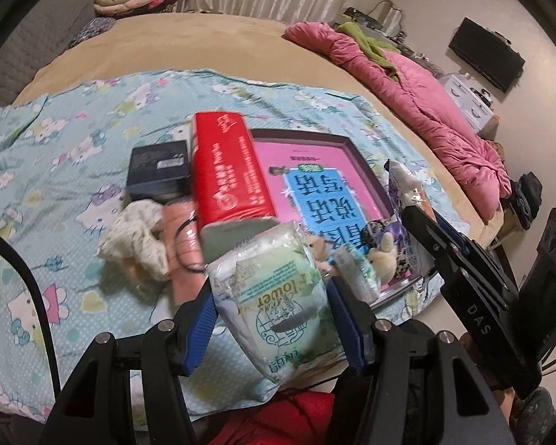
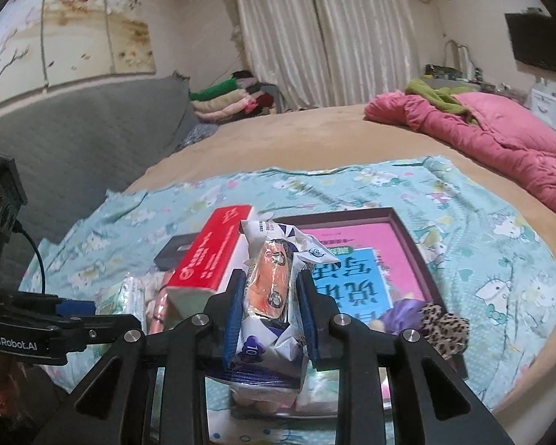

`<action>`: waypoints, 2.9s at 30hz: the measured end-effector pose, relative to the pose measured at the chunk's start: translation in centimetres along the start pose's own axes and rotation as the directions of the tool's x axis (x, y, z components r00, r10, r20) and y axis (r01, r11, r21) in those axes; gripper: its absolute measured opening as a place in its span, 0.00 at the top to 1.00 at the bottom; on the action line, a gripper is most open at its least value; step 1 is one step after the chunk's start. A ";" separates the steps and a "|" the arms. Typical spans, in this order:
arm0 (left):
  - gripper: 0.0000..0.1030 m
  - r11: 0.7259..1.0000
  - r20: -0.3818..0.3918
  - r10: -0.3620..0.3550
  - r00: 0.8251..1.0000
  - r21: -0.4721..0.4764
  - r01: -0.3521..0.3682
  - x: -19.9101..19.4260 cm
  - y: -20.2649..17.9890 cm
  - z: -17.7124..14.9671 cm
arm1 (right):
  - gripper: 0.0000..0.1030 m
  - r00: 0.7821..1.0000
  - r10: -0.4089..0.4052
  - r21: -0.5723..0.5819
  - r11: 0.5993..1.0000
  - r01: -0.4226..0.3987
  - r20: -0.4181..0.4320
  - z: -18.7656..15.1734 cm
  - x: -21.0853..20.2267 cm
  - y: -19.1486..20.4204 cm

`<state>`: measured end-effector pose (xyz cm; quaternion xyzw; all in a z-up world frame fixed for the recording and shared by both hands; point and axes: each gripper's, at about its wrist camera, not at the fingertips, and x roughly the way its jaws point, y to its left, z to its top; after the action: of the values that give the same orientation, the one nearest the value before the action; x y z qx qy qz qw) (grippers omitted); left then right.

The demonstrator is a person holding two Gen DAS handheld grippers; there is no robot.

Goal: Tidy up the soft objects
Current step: 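Carry the wipes pack in the left tool while the right tool carries the snack packet over the book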

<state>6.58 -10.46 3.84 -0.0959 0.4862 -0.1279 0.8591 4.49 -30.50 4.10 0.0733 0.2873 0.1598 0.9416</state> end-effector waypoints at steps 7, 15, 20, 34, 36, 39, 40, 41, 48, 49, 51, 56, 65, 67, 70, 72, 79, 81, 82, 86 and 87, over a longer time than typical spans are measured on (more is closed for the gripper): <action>0.43 0.999 0.023 -0.017 1.000 0.047 0.016 -0.2 -2.2 1.1 | 0.72 0.999 -0.031 0.045 0.999 0.029 0.036 0.6 -1.1 -2.2; 0.43 0.996 0.024 -0.034 0.999 0.085 0.032 0.8 -4.3 2.4 | 0.72 0.995 -0.071 0.094 0.993 0.065 0.069 1.2 -2.1 -4.2; 0.43 0.992 0.013 -0.028 1.000 0.125 0.027 1.8 -5.8 2.6 | 0.72 0.990 -0.102 0.109 0.990 0.092 0.092 1.5 -3.0 -5.4; 0.43 0.980 -0.090 -0.011 0.996 0.199 0.029 6.5 -8.4 0.3 | 0.72 0.981 -0.182 0.214 0.963 0.164 0.064 0.9 -3.3 -9.5; 0.43 0.980 -0.104 -0.011 0.994 0.198 0.032 7.2 -8.4 0.1 | 0.72 0.981 -0.190 0.222 0.959 0.175 0.048 0.6 -3.1 -9.8; 0.43 0.979 -0.120 -0.005 0.993 0.204 0.030 8.1 -8.5 -0.3 | 0.72 0.980 -0.196 0.229 0.956 0.185 0.026 0.3 -2.7 -10.2; 0.43 0.978 -0.124 -0.006 0.992 0.205 0.031 8.3 -8.6 -0.4 | 0.72 0.980 -0.197 0.229 0.955 0.187 0.021 0.2 -2.5 -10.3; 0.43 0.978 -0.130 -0.004 0.992 0.208 0.032 8.6 -8.7 -0.6 | 0.72 0.980 -0.199 0.230 0.954 0.191 0.014 0.1 -2.4 -10.3; 0.43 0.975 -0.155 -0.001 0.988 0.217 0.035 10.3 -8.9 -1.1 | 0.72 0.977 -0.211 0.231 0.949 0.213 -0.035 -0.8 -1.3 -10.8; 0.43 0.976 -0.157 -0.004 0.988 0.216 0.038 10.5 -8.9 -1.1 | 0.72 0.976 -0.214 0.232 0.948 0.218 -0.042 -0.9 -1.1 -10.9; 0.43 0.975 -0.154 -0.002 0.988 0.217 0.036 10.7 -8.8 -1.0 | 0.72 0.975 -0.216 0.236 0.946 0.223 -0.056 -1.2 -0.8 -11.1; 0.43 0.978 -0.152 -0.007 0.988 0.206 0.039 11.3 -8.6 -0.7 | 0.72 0.971 -0.221 0.224 0.945 0.236 -0.093 -1.8 0.0 -11.4; 0.44 0.983 -0.148 -0.006 0.989 0.181 0.033 12.4 -7.7 -0.1 | 0.72 0.964 -0.234 0.177 0.951 0.254 -0.124 -2.4 1.2 -11.2; 0.44 0.983 -0.142 -0.005 0.990 0.182 0.031 12.5 -7.5 0.0 | 0.72 0.963 -0.235 0.174 0.951 0.256 -0.134 -2.5 1.5 -11.2; 0.44 0.983 -0.136 -0.004 0.991 0.180 0.029 12.5 -7.4 0.1 | 0.72 0.959 -0.239 0.162 0.951 0.262 -0.150 -2.8 2.1 -11.2; 0.44 0.984 -0.133 -0.006 0.991 0.177 0.030 12.6 -7.3 0.2 | 0.72 0.959 -0.233 0.154 0.954 0.258 -0.163 -3.0 2.6 -11.1; 0.44 0.987 -0.126 -0.017 0.992 0.156 0.037 12.7 -6.9 0.7 | 0.72 0.963 -0.205 0.126 0.966 0.228 -0.175 -3.2 3.9 -10.5; 0.44 0.988 -0.123 -0.017 0.992 0.153 0.036 12.8 -6.8 0.9 | 0.72 0.964 -0.196 0.123 0.968 0.220 -0.179 -3.3 4.3 -10.3; 0.44 0.988 -0.120 -0.018 0.993 0.148 0.036 12.8 -6.7 0.9 | 0.72 0.965 -0.189 0.123 0.969 0.213 -0.182 -3.2 4.6 -10.2; 0.44 0.989 -0.117 -0.020 0.993 0.141 0.037 12.8 -6.5 1.0 | 0.72 0.971 -0.156 0.114 0.977 0.178 -0.182 -3.1 5.6 -9.6; 0.44 0.989 -0.117 -0.021 0.993 0.140 0.037 12.8 -6.5 1.0 | 0.72 0.971 -0.152 0.108 0.979 0.173 -0.184 -3.1 5.8 -9.4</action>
<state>12.97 -20.58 -4.19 -0.0340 0.5231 -0.1800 0.8324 9.70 -37.17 -3.63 0.0933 0.3832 0.0698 0.9163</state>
